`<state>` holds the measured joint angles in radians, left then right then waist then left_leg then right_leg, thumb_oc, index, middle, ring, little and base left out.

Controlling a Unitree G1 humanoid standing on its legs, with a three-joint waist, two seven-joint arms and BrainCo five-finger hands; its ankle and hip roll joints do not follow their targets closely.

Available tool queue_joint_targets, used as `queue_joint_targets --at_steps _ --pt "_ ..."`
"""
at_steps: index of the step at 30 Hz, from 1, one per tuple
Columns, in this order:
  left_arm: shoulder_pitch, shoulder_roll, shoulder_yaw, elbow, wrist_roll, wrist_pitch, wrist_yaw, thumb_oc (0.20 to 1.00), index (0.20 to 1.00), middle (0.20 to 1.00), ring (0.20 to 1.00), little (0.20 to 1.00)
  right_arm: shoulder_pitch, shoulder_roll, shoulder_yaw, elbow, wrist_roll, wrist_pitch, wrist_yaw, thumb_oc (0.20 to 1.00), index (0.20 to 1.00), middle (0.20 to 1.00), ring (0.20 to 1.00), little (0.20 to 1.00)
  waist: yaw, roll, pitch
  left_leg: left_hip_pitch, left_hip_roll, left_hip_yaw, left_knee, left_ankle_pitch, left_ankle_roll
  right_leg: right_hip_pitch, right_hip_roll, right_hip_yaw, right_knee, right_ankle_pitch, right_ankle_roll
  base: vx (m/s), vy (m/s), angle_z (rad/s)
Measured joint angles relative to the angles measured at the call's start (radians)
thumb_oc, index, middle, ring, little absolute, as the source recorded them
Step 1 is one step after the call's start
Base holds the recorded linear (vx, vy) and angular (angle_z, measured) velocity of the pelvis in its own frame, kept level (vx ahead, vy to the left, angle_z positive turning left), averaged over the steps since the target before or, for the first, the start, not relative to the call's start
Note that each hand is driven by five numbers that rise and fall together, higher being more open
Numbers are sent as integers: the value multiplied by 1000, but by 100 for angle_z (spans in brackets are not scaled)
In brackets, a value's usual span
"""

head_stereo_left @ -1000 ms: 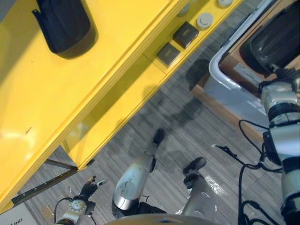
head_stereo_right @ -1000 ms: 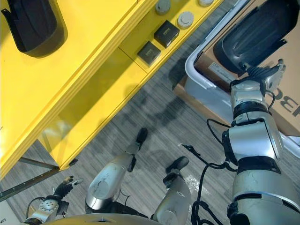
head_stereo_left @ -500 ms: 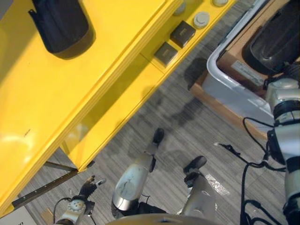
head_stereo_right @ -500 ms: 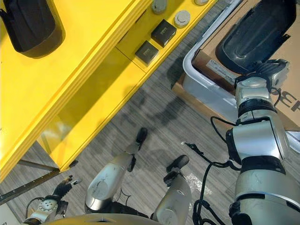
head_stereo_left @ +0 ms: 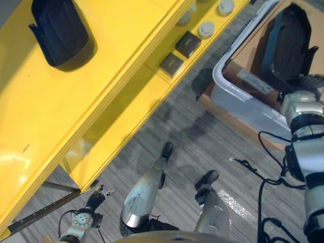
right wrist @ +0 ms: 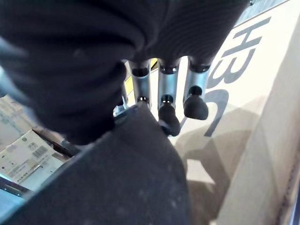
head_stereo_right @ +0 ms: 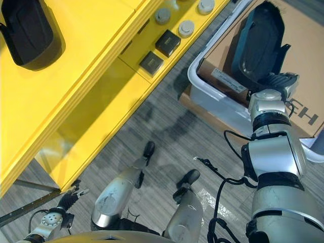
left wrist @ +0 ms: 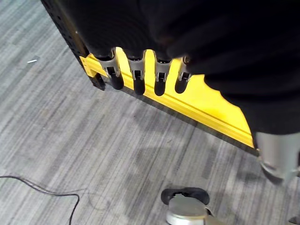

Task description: Move parts from the plastic box to the shelf.

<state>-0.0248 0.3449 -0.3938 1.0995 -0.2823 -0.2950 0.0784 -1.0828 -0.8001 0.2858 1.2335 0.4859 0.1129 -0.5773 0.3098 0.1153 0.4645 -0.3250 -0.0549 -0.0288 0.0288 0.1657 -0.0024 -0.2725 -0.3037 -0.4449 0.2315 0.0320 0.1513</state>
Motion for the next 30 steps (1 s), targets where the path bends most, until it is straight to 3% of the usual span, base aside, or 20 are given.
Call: queue_joint_targets --at_steps 5,9,15,17,19,23,24,28,30 --pt "9 10 4 -31 -32 -16 -18 1000 1000 1000 1000 1000 83 8 -54 -10 0 -2 7 200 200 200 200 200 -16 -20 -56 70 7 7 -46 3 -2 86 29 -1 -97 42 5 35 -88 -8" --pt "55 31 44 -107 -91 -32 -63 1000 1000 1000 1000 1000 191 11 -63 -150 -1 -4 4 200 200 200 200 200 -33 -49 -123 115 16 14 -83 4 -6 152 62 -4 -199 82 4 9 -68 -9" --pt "80 43 116 -352 -166 46 -160 1000 1000 1000 1000 1000 380 26 -191 -320 -23 -10 6 200 200 200 200 200 -42 -72 -160 209 25 29 -87 -22 -16 273 85 -7 -273 95 -1 105 -73 -5" --pt "73 57 116 -427 -208 111 -218 1000 1000 1000 1000 1000 424 56 -192 -359 -23 -10 9 200 200 200 200 200 -70 -92 -204 236 37 36 -101 -25 -16 297 101 -3 -293 101 -8 189 -101 -11" --pt "62 77 114 -570 -262 247 -253 1000 1000 1000 1000 1000 504 91 -234 -495 -69 5 32 200 200 200 200 200 -90 -99 -211 271 41 45 -107 -33 -19 334 109 3 -312 103 -12 144 -60 -15" --pt "-26 61 100 -619 -348 381 -292 1000 1000 1000 1000 1000 527 163 -169 -615 -127 15 77 200 200 200 200 200 -125 -106 -238 300 52 65 -107 -44 -24 348 117 27 -312 101 -15 105 -17 -20" --pt "-64 55 79 -633 -373 451 -294 1000 1000 1000 1000 1000 528 186 -144 -638 -141 21 87 200 200 200 200 200 -135 -108 -247 303 55 72 -107 -45 -24 348 120 33 -312 102 -17 67 0 -13" --pt "-196 -20 -6 -611 -436 622 -271 1000 1000 1000 1000 1000 525 264 -37 -638 -176 44 117 200 200 200 200 200 -163 -112 -276 324 61 94 -107 -48 -19 357 124 53 -312 102 -19 122 12 -15" --pt "-262 -56 -50 -605 -481 676 -218 1000 1000 1000 1000 1000 508 317 0 -637 -180 55 120 200 200 200 200 200 -180 -111 -278 340 64 106 -107 -50 -16 366 124 64 -312 100 -21 81 9 -18"
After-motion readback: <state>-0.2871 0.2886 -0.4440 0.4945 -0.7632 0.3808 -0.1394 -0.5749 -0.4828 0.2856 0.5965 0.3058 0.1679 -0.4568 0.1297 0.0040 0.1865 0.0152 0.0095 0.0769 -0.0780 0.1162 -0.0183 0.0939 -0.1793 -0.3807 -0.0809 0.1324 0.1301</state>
